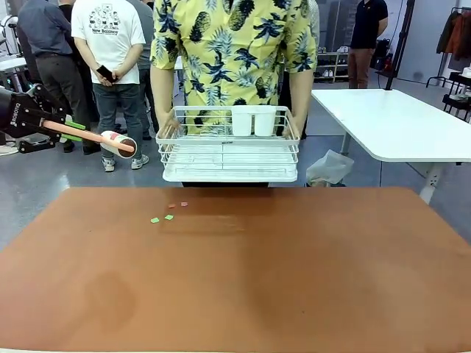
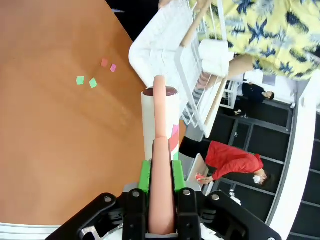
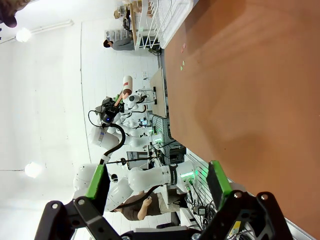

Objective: Clean the table.
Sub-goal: Clean the table with the Lint Roller when the human lifts the Dish drying rack.

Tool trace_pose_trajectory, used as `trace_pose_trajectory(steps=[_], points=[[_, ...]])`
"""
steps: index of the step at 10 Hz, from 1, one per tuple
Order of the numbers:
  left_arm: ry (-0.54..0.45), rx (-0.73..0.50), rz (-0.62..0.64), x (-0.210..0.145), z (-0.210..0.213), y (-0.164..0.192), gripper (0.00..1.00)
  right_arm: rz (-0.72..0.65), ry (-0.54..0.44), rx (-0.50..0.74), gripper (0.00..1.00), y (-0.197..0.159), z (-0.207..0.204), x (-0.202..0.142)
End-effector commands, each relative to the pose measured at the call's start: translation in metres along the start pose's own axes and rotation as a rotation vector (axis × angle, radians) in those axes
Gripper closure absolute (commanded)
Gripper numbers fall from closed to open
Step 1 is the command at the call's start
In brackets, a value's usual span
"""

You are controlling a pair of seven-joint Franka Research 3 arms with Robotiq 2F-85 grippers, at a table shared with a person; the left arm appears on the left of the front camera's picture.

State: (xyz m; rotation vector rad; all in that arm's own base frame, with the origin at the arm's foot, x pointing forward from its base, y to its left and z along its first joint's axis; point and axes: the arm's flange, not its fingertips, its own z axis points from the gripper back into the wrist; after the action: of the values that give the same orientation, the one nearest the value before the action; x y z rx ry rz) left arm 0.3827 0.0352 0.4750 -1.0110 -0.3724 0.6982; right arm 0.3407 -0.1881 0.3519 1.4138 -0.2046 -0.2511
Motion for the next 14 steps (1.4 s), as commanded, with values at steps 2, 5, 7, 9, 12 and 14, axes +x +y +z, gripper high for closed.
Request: trace_pose_trajectory(steps=[2,5,7,9,12,14], points=[[0.123,0.150,-0.298,0.041,0.027,-0.050,0.79,0.001,-0.003,0.001,0.00,0.002,0.001,-0.001],[0.424,0.311,-0.611,0.091,-0.025,-0.056,0.79,0.001,-0.003,0.001,0.00,0.002,0.001,-0.001],[0.460,0.365,-0.678,0.117,-0.072,-0.041,0.79,0.001,-0.003,0.001,0.00,0.002,0.001,-0.001],[0.452,0.346,-0.609,0.131,-0.099,-0.026,0.79,0.001,-0.003,0.001,0.00,0.002,0.001,-0.001],[0.472,0.383,-0.618,0.132,-0.111,-0.013,0.79,0.001,-0.003,0.001,0.00,0.002,0.001,-0.001],[0.472,0.383,-0.618,0.132,-0.111,-0.013,0.79,0.001,-0.003,0.001,0.00,0.002,0.001,-0.001]])
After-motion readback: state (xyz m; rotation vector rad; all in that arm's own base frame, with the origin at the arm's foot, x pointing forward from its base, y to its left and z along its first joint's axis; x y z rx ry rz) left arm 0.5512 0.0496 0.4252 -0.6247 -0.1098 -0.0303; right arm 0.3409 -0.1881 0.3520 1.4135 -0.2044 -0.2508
